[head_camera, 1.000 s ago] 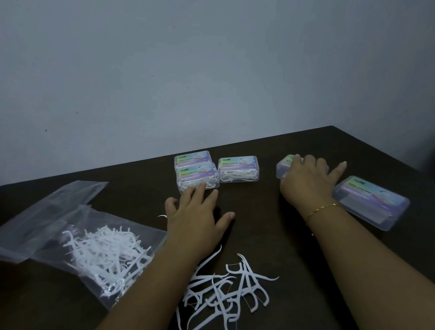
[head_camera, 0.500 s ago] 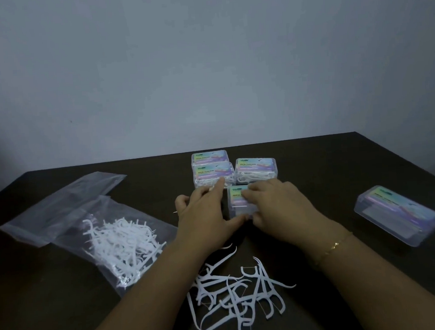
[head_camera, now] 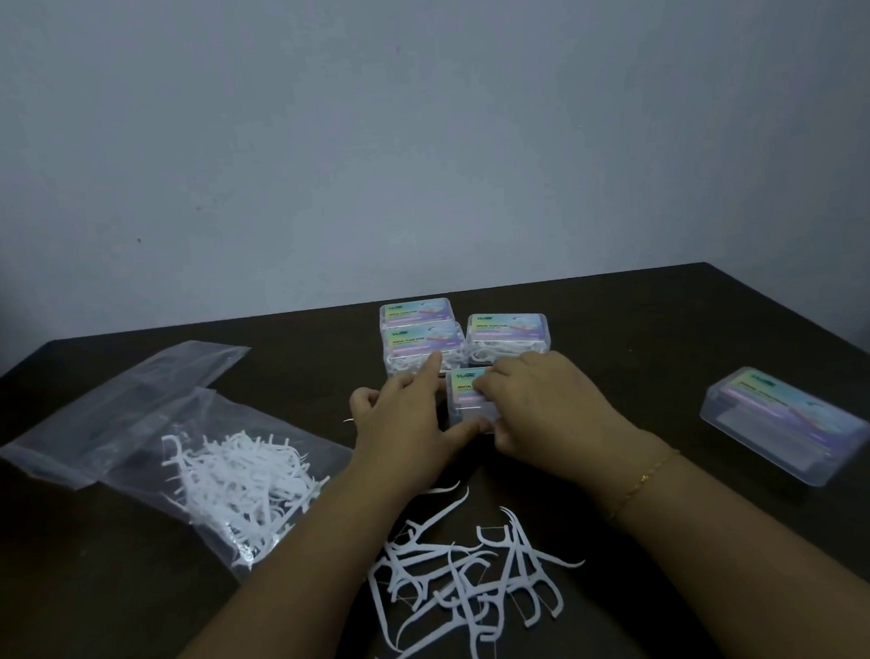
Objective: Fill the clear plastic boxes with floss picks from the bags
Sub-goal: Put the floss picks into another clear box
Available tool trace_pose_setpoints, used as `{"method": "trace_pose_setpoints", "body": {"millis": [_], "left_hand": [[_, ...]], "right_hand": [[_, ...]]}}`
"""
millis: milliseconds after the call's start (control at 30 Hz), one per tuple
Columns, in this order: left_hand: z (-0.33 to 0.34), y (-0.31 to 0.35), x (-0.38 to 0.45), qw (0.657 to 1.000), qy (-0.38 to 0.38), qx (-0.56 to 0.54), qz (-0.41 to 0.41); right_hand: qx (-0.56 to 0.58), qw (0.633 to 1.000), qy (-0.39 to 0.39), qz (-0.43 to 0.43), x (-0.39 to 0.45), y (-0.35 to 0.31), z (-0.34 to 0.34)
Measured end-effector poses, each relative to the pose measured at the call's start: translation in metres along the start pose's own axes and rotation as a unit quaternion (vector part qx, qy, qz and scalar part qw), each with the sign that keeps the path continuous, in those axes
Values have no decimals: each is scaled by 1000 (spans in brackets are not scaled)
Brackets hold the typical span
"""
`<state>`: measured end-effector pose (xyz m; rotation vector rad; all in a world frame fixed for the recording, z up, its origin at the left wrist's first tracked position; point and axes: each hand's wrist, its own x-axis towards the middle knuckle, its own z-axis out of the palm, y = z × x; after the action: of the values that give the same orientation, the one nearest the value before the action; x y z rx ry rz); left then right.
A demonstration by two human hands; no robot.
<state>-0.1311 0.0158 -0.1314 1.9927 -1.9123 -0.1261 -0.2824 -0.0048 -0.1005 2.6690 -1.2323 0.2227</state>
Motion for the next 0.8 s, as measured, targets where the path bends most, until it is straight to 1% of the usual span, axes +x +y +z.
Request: {"method": "trace_pose_setpoints", "body": {"millis": [133,233,267,333,400,433,500,567,600,633,700,800], "left_hand": [[-2,1,0,1000,-4,-7,6],[-4,1,0,1000,-5,-6,11],[-4,-1,0,1000,-7,-4,12],[-4,-3,-1,1000,-10,2,12],[-4,-5,-2,1000,-19,-2,12],[-5,-4,-3,1000,-21,-7,14],[-7,-3,-3,1000,-24,-15,14],[-9,-1,-3,999,-29,-16,12],[-10,-1,-3,999,-32,-14,11],[-11,0,-4,999,-34,-12,12],[-11,0,-4,999,-37,-7,15],[-11,0,-4,999,-35,-3,18]], "right_hand": [[6,1000,16,-3,-2,2,0],[18,1000,12,-9,-2,3,-2],[33,999,10,-6,-3,4,-4],[99,995,17,21,-4,8,-8],[194,978,25,67,-6,12,-11],[247,964,37,91,-7,14,-9],[334,928,104,131,-5,16,-4],[348,905,177,169,0,20,2],[336,902,191,190,2,23,5],[322,904,189,208,4,26,8],[294,914,142,240,6,34,15],[274,929,71,238,5,37,24]]}}
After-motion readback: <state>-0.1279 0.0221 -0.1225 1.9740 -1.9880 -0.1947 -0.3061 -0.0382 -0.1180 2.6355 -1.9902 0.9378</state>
